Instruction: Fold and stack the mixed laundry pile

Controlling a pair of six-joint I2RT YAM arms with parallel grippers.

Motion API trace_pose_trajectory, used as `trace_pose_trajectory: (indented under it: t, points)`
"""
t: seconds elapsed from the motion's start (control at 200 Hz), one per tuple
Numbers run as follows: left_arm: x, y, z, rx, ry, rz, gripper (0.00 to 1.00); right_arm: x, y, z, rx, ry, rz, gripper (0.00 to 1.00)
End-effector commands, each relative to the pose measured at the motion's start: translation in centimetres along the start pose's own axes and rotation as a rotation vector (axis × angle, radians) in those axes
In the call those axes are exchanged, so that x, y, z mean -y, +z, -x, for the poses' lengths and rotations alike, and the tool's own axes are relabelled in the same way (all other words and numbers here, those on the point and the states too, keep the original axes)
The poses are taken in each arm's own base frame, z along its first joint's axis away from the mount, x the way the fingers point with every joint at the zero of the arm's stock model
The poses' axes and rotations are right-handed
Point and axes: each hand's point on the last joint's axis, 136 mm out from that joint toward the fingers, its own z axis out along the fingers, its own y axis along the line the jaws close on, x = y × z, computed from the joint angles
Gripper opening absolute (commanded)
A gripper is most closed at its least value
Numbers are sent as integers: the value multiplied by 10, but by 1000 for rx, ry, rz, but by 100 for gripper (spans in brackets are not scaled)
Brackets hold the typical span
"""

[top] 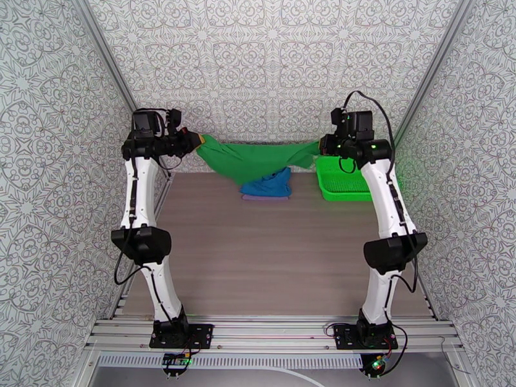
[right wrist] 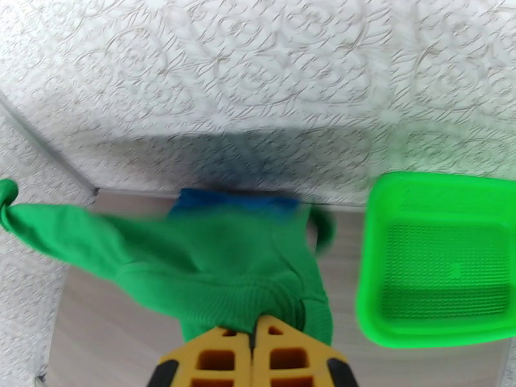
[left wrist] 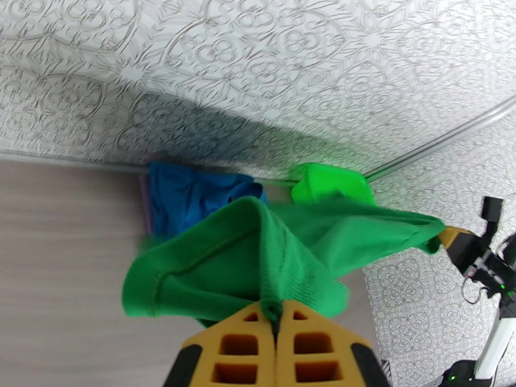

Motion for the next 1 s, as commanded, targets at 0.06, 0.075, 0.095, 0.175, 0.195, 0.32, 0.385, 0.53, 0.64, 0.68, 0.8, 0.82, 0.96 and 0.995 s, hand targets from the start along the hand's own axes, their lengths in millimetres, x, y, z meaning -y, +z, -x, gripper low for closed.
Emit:
trace_pose_trajectory:
  t: [0.06,0.075,0.095,0.175,0.195,0.32,0.385,0.53,0.64,0.68,0.8,0.82,0.96,0.995]
  points:
    - [31,-34,-47,56,87,-47,0,-3,-19,-50,-17,47,76,0]
    - [25,-33,-56,54,76,-39,0,-1,-19,-59,-30,54,76,0]
    - [18,-35,-69,55,63,-30,0,1,-19,-71,-47,63,74,0]
    - [-14,-34,-127,29,7,27,0,10,-16,-128,-144,106,76,0]
    - [-24,-34,-144,16,-8,49,0,14,-14,-147,-181,117,69,0]
    - [-91,-26,-254,-82,-117,206,2,36,-8,-257,-397,159,-13,0]
    - [-127,-26,-308,-115,-209,304,8,49,-6,-308,-507,178,-74,0]
    - [-173,-40,-395,-125,-428,439,39,74,-13,-369,-628,195,-200,15]
    - [-164,-50,-414,-126,-401,515,73,76,-24,-372,-632,157,-240,33]
    - [-163,-58,-410,-111,-363,570,84,71,-28,-366,-627,123,-236,37]
    - [-156,-72,-393,-82,-318,610,98,51,-40,-356,-632,-11,-258,48]
    - [-157,-74,-391,-83,-319,614,98,47,-41,-356,-634,-34,-260,50]
    - [-164,-77,-390,-97,-340,633,99,23,-46,-372,-665,-152,-274,57]
    - [-166,-75,-392,-103,-345,630,99,18,-46,-378,-674,-176,-274,58]
